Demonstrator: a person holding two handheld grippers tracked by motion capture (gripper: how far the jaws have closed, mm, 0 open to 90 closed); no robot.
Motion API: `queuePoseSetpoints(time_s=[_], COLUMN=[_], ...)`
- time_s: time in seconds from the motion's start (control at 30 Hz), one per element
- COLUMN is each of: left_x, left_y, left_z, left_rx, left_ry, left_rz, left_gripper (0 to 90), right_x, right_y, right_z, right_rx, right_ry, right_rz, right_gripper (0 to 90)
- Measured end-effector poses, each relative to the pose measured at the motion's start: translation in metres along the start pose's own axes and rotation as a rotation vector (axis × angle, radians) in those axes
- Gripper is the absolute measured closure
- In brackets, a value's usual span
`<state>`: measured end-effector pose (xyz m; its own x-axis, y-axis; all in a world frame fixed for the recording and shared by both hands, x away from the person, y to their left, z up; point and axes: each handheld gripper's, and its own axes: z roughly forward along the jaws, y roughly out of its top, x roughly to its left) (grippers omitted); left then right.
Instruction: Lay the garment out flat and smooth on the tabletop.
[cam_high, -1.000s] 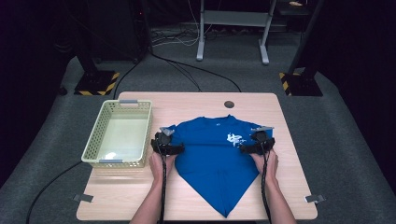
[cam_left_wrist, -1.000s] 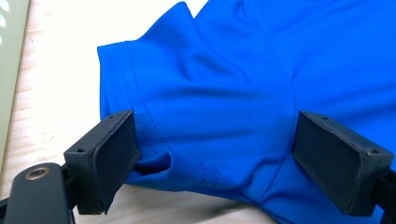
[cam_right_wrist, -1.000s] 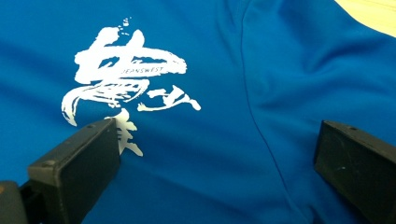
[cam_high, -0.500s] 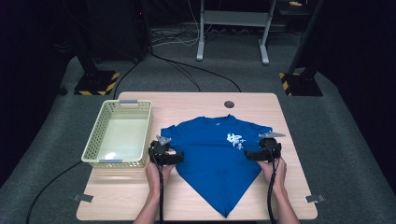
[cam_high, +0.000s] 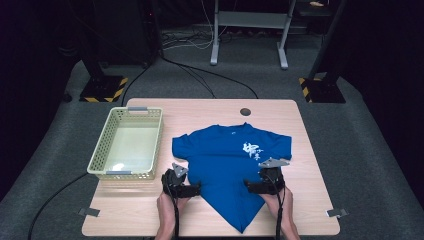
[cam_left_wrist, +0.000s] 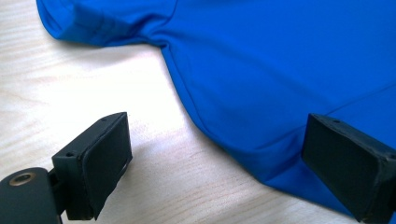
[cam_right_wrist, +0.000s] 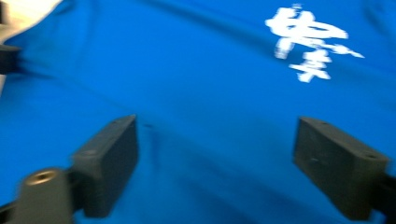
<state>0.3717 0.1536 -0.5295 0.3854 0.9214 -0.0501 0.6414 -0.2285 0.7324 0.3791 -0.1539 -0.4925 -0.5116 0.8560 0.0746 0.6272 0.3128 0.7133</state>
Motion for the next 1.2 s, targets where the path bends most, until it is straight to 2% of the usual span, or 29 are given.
queuePoseSetpoints(time_s=[0.1,0.3,0.47,0.53,0.67,0.73,0.87,1.0,1.2], left_x=[-0.001,-0.004,-0.005,-0.005,-0.005,-0.005,-0.005,-0.005,-0.005], left_y=[-0.001,0.0,0.0,0.0,0.0,0.0,0.0,0.0,0.0], left_z=[0.0,0.002,0.002,0.002,0.002,0.002,0.002,0.002,0.002], left_rx=[-0.006,0.005,0.006,0.005,0.006,0.006,0.006,0.005,0.004], left_ry=[0.004,0.019,0.018,0.018,0.018,0.018,0.018,0.017,0.017], left_rz=[0.002,0.033,0.037,0.037,0.037,0.037,0.037,0.038,0.037], left_gripper=[7.6,7.2,7.3,7.3,7.3,7.3,7.4,7.5,7.5], right_x=[0.011,0.03,0.037,0.037,0.033,0.031,0.024,0.019,0.017], right_y=[0.001,0.0,-0.002,-0.002,-0.005,-0.007,-0.009,-0.013,-0.013], right_z=[0.006,0.022,0.029,0.029,0.028,0.027,0.023,0.019,0.01], right_rx=[0.017,0.053,0.059,0.068,0.058,0.051,0.046,0.027,-0.001], right_ry=[0.011,0.006,-0.016,-0.019,0.005,0.026,0.033,0.026,0.021], right_rz=[-0.009,-0.029,-0.049,-0.058,-0.046,-0.035,-0.012,0.0,-0.006], right_gripper=[22.2,34.5,48.6,54.2,67.2,73.8,82.9,85.3,85.7])
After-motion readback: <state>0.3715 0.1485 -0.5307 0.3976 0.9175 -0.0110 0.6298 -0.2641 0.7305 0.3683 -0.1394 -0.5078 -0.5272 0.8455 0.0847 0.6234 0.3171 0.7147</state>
